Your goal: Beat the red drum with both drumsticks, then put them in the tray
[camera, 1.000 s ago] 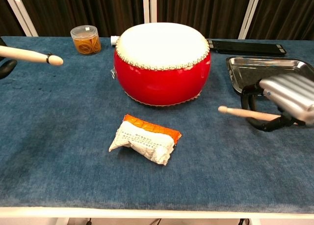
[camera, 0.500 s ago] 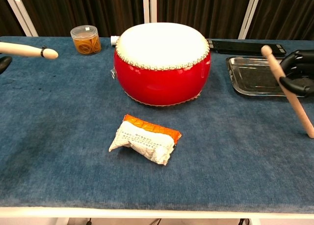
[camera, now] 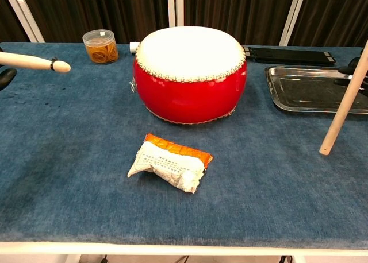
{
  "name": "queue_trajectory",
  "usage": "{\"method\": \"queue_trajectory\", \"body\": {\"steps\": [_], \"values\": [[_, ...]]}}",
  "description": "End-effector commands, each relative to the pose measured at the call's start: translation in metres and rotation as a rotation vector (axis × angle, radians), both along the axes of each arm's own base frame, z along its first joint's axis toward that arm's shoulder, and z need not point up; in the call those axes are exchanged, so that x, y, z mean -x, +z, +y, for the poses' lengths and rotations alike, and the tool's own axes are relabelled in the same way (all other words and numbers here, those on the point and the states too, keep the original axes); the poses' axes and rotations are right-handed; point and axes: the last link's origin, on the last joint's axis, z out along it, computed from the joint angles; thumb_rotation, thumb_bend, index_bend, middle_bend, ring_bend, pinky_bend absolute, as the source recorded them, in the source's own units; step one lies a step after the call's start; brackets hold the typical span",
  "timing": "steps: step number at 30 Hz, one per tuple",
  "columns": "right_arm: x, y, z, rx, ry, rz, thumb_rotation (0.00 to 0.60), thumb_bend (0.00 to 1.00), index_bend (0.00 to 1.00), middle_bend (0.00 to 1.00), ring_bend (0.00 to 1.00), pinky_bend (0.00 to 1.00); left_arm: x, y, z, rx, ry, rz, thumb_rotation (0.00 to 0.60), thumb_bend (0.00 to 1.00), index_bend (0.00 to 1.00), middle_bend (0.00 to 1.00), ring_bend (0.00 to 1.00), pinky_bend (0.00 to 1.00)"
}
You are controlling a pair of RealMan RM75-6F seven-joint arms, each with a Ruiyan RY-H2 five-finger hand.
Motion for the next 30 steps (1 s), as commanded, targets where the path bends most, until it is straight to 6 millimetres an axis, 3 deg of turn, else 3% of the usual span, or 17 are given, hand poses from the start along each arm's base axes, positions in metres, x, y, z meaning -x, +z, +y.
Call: {"method": "queue_trajectory", "body": {"steps": [1, 8, 13, 24, 30], "values": [[-0.003, -0.002, -0.007, -0.015, -0.002, -0.084, 0.600, 0.44, 0.60, 0.51, 0.33, 0.36, 0.000, 0.000, 0.000, 0.003, 0.001, 0.001, 0.600, 0.48, 1.00, 1.00, 0.99, 1.00], [-0.010, -0.007, -0.010, -0.055, 0.043, -0.179, 0.600, 0.33, 0.44, 0.43, 0.29, 0.31, 0.001, -0.002, -0.001, 0.013, 0.006, 0.003, 0.600, 0.48, 1.00, 1.00, 0.99, 1.00], [-0.007, -0.008, -0.010, -0.069, 0.067, -0.207, 0.600, 0.30, 0.40, 0.41, 0.29, 0.31, 0.003, -0.001, -0.002, 0.015, 0.010, 0.003, 0.600, 0.48, 1.00, 1.00, 0.99, 1.00], [-0.008, -0.015, 0.003, -0.099, 0.161, -0.097, 0.600, 0.23, 0.40, 0.43, 0.29, 0.31, 0.005, -0.002, -0.004, 0.021, 0.012, -0.002, 0.600, 0.47, 1.00, 1.00, 0.99, 1.00], [-0.008, -0.026, 0.009, -0.116, 0.179, -0.002, 0.600, 0.18, 0.51, 0.49, 0.31, 0.34, 0.004, -0.002, -0.004, 0.027, 0.009, -0.001, 0.600, 0.47, 1.00, 1.00, 0.99, 1.00]]}}
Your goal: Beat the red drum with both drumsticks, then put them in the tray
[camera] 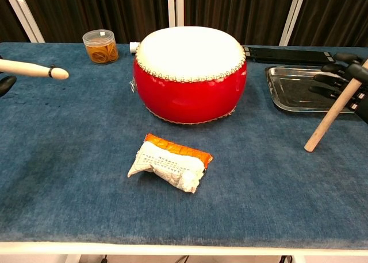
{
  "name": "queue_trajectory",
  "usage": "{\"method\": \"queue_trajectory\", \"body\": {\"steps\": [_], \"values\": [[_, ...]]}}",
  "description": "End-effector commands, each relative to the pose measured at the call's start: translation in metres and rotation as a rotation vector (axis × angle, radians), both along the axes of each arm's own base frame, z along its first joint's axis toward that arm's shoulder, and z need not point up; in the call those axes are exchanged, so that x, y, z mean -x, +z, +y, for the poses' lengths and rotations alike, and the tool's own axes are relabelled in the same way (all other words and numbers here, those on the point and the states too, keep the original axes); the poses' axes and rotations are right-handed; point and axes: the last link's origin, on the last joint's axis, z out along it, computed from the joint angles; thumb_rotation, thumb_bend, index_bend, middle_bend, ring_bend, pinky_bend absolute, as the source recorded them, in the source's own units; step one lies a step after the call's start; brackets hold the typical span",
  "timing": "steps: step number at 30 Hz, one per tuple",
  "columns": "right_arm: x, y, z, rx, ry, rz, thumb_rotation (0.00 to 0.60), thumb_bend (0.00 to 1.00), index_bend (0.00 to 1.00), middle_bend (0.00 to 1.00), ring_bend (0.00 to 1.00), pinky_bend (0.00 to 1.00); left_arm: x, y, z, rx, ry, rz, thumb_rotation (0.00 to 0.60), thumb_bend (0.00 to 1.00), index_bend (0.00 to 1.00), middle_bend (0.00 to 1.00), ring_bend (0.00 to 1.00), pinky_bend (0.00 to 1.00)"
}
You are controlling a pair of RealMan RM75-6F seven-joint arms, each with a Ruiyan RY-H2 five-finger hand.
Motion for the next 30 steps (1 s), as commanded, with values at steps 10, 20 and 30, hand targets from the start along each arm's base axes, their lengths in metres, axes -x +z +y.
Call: {"method": "queue_trajectory", "body": {"steps": [10, 20, 30], "values": [[-0.002, -0.031, 0.012, -0.040, 0.031, 0.148, 0.600, 0.16, 0.69, 0.59, 0.39, 0.40, -0.001, 0.000, -0.001, 0.008, -0.003, 0.002, 0.600, 0.47, 1.00, 1.00, 0.99, 1.00], [-0.011, -0.055, 0.013, -0.042, 0.038, 0.188, 0.600, 0.16, 0.98, 0.83, 0.67, 0.60, -0.001, 0.000, 0.000, 0.013, -0.009, 0.002, 0.600, 0.47, 1.00, 1.00, 0.99, 1.00], [-0.030, -0.058, 0.005, 0.075, 0.145, 0.353, 0.600, 0.73, 1.00, 1.00, 1.00, 0.91, 0.002, 0.000, 0.005, 0.016, -0.016, 0.037, 0.600, 0.47, 1.00, 1.00, 0.99, 1.00]]}}
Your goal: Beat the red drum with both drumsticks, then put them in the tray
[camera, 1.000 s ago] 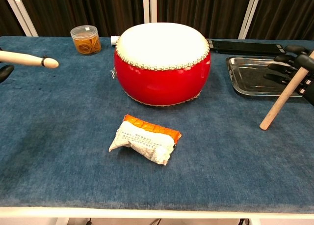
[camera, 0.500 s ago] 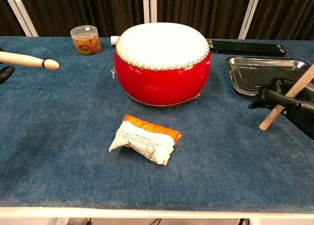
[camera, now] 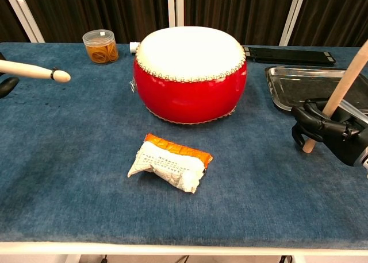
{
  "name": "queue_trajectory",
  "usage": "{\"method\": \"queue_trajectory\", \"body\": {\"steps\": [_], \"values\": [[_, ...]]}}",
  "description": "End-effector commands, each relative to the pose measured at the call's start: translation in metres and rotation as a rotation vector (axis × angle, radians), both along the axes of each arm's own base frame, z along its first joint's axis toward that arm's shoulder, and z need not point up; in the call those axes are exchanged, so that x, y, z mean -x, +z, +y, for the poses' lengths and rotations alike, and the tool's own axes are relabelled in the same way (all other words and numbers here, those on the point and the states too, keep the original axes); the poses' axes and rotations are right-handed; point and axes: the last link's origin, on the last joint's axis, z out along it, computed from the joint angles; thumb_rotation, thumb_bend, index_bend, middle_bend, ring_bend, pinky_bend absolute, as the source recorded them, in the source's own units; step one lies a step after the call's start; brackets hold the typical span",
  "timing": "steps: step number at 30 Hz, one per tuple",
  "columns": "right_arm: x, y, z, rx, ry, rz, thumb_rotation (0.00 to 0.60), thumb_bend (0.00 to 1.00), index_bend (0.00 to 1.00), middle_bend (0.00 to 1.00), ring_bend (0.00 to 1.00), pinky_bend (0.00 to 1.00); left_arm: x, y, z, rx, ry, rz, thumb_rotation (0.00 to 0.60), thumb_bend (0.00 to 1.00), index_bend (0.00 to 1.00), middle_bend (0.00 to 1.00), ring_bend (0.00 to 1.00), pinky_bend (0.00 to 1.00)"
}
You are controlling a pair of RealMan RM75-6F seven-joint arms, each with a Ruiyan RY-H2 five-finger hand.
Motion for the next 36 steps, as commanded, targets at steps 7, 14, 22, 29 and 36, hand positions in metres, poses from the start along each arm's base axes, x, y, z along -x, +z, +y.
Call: {"method": "queue_trajectory", "body": {"steps": [7, 14, 22, 29, 36], "values": [[-0.013, 0.033, -0.021, 0.158, 0.297, 0.504, 0.600, 0.88, 1.00, 1.00, 1.00, 1.00, 0.000, -0.001, 0.009, 0.016, -0.029, 0.078, 0.600, 0.47, 1.00, 1.00, 0.99, 1.00], [-0.028, 0.100, -0.046, 0.202, 0.423, 0.901, 0.600, 0.91, 1.00, 1.00, 1.00, 1.00, -0.010, 0.001, 0.026, 0.025, -0.058, 0.124, 0.600, 0.47, 1.00, 1.00, 0.99, 1.00], [-0.067, 0.176, -0.083, 0.245, 0.459, 1.256, 0.600, 0.90, 1.00, 1.00, 1.00, 1.00, -0.048, -0.002, 0.066, 0.019, -0.082, 0.104, 0.600, 0.47, 1.00, 1.00, 0.99, 1.00], [-0.132, 0.195, -0.114, 0.283, 0.572, 1.539, 0.600, 0.88, 1.00, 1.00, 1.00, 1.00, -0.081, -0.019, 0.106, -0.004, -0.056, 0.075, 0.600, 0.47, 1.00, 1.00, 0.99, 1.00], [-0.178, 0.170, -0.141, 0.270, 0.604, 1.722, 0.600, 1.00, 1.00, 1.00, 1.00, 0.96, -0.092, -0.041, 0.128, -0.030, -0.028, 0.083, 0.600, 0.47, 1.00, 1.00, 0.99, 1.00]]}}
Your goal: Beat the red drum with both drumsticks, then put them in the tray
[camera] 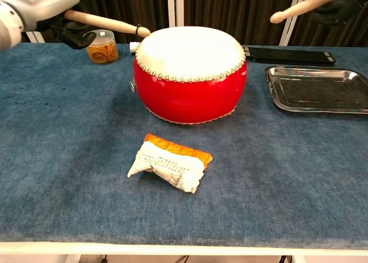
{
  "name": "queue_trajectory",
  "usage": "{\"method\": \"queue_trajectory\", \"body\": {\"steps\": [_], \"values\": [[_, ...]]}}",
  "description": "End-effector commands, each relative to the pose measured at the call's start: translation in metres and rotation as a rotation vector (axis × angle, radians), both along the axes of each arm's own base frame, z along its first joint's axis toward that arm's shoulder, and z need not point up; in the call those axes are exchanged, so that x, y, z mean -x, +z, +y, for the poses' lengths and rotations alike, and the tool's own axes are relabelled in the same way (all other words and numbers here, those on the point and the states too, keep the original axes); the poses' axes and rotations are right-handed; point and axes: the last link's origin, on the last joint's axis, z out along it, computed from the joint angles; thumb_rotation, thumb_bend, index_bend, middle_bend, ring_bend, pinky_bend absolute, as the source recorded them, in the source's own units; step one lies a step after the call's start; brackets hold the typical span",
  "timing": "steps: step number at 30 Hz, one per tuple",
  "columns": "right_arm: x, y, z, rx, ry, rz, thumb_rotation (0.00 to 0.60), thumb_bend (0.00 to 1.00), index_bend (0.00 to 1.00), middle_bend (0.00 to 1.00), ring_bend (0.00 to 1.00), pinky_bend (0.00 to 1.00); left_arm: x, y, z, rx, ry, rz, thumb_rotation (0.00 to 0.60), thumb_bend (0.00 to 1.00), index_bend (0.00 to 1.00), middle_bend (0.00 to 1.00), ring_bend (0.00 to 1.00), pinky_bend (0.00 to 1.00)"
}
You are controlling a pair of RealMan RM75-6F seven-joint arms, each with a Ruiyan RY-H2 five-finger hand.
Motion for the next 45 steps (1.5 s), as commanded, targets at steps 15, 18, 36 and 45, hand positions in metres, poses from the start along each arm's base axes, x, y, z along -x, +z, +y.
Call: {"method": "queue_trajectory", "body": {"steps": [15, 18, 36, 45], "values": [[-0.092, -0.091, -0.038, 0.031, 0.042, 0.356, 0.600, 1.00, 1.00, 1.00, 1.00, 0.95, -0.036, -0.026, 0.026, 0.007, 0.021, -0.009, 0.600, 0.47, 1.00, 1.00, 0.99, 1.00], [-0.089, -0.098, -0.040, 0.056, 0.052, 0.440, 0.600, 1.00, 1.00, 1.00, 1.00, 0.94, -0.037, -0.030, 0.026, 0.009, 0.014, 0.020, 0.600, 0.47, 1.00, 1.00, 0.99, 1.00], [-0.081, -0.096, -0.047, 0.095, -0.001, 0.324, 0.600, 1.00, 1.00, 1.00, 1.00, 0.93, -0.038, -0.033, 0.025, -0.019, 0.034, 0.021, 0.600, 0.47, 1.00, 1.00, 0.99, 1.00], [-0.097, -0.086, -0.045, 0.156, 0.022, 0.252, 0.600, 1.00, 1.00, 1.00, 1.00, 0.93, -0.033, -0.055, 0.025, 0.036, 0.055, 0.086, 0.600, 0.47, 1.00, 1.00, 0.99, 1.00]]}}
